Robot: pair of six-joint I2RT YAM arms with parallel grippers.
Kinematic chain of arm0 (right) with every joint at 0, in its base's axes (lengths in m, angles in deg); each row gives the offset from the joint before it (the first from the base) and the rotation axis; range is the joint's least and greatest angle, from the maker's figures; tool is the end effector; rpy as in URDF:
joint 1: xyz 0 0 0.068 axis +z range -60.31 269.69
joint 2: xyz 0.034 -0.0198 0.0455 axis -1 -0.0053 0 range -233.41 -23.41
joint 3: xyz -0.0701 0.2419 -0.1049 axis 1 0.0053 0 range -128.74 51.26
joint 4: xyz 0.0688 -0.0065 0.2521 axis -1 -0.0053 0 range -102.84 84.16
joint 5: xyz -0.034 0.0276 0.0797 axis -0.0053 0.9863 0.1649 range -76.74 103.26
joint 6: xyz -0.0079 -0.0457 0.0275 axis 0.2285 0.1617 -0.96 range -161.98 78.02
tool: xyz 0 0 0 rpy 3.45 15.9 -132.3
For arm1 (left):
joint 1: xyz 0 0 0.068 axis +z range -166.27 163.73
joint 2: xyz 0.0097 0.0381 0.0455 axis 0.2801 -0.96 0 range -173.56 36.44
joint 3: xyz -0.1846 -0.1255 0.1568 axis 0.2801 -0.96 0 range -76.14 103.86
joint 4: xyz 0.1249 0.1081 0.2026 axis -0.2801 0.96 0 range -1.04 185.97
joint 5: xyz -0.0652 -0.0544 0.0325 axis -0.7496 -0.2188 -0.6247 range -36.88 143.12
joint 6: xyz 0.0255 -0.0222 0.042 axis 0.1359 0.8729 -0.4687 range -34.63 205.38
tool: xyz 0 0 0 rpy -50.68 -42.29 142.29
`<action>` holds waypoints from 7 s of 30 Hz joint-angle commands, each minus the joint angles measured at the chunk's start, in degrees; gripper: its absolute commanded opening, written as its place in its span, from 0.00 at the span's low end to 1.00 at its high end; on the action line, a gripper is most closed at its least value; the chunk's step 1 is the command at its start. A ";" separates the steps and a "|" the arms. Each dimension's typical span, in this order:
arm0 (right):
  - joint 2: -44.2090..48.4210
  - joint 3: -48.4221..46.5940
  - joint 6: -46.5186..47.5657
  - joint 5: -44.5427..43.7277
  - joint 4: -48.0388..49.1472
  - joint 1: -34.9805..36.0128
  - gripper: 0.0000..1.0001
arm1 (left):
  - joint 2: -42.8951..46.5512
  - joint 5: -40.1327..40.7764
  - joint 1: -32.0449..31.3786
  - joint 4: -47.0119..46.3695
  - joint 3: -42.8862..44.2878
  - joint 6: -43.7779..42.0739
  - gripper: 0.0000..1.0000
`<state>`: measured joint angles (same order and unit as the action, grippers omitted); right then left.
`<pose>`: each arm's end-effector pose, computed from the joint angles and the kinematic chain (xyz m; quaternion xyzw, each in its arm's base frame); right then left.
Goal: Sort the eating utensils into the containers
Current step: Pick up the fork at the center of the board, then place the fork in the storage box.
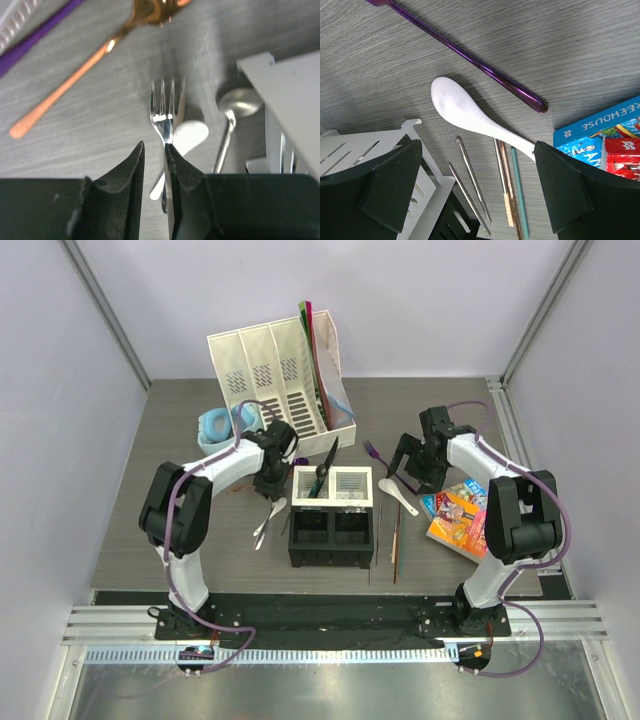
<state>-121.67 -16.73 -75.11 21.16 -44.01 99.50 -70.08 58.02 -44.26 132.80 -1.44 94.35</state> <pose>0.3341 0.0627 0.2015 0.1855 0.9624 0.1313 0.1489 0.3210 -0.1672 0.1823 0.1585 0.9785 0.0007 0.1317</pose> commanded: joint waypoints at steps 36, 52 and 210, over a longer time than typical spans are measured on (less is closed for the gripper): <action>1.40 -1.10 0.43 -0.08 0.47 0.22 1.00 | -6.15 -7.37 0.21 -0.86 -4.56 1.14 0.23; 0.96 -1.27 0.34 0.01 0.64 0.30 1.00 | 2.45 -5.35 0.13 4.16 -2.53 1.40 0.25; -1.15 -5.49 0.69 -0.08 0.03 0.39 1.00 | 3.77 -18.00 -16.92 -17.82 18.03 1.22 0.00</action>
<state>-123.11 -20.27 -75.04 21.27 -43.70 99.76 -68.09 40.08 -60.80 119.09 16.96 96.69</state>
